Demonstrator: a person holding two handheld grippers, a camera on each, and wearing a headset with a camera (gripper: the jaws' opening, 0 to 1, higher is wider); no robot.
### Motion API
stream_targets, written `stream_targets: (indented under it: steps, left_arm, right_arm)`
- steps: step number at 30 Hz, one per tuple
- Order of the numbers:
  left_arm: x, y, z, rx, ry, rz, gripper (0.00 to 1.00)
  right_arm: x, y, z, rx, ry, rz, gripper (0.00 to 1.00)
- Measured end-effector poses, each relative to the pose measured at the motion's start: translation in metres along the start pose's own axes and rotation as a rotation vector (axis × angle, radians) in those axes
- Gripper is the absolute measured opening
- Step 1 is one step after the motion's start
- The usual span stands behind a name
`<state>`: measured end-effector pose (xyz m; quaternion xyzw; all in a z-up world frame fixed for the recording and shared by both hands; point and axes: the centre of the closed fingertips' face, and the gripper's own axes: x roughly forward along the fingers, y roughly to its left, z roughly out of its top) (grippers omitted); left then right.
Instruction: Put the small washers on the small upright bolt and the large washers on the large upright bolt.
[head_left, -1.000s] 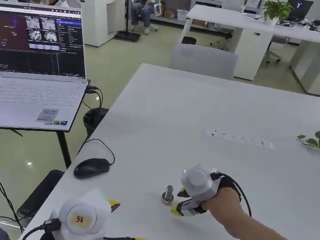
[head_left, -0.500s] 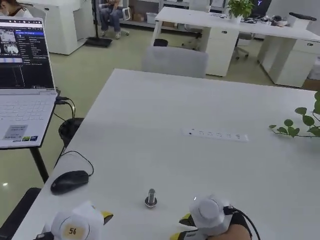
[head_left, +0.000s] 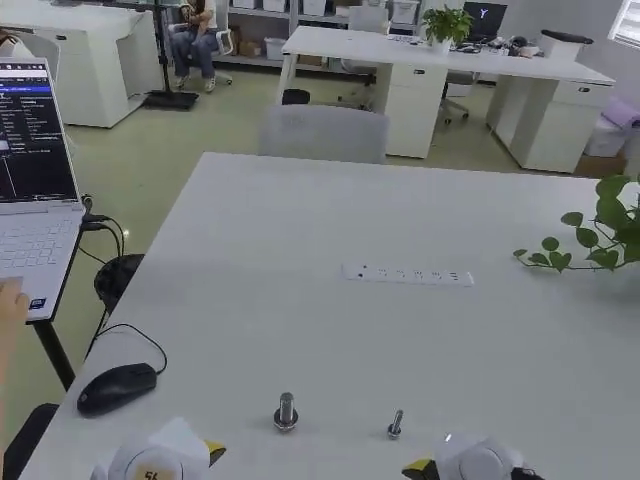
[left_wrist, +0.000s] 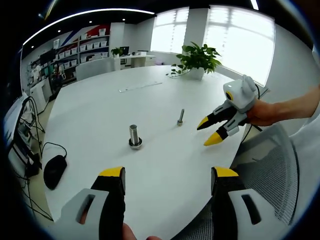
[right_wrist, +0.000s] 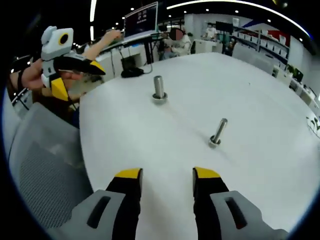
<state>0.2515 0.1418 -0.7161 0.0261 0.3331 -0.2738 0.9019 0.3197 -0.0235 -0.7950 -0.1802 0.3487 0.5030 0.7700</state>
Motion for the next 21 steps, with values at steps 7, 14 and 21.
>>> stream_targets:
  steps: [7, 14, 21]
  left_arm:
    - [0.002, 0.001, -0.001, 0.013, 0.009, -0.004, 0.7]
    - [0.0, 0.006, -0.002, 0.006, 0.003, 0.007, 0.7]
    - [-0.004, 0.007, -0.005, -0.005, 0.003, 0.013, 0.7]
  right_arm:
    - [-0.013, -0.017, -0.012, 0.023, -0.004, -0.039, 0.49]
    - [-0.019, -0.022, -0.019, 0.045, -0.005, -0.055, 0.57]
    - [-0.023, -0.024, -0.021, 0.062, -0.019, -0.061, 0.58]
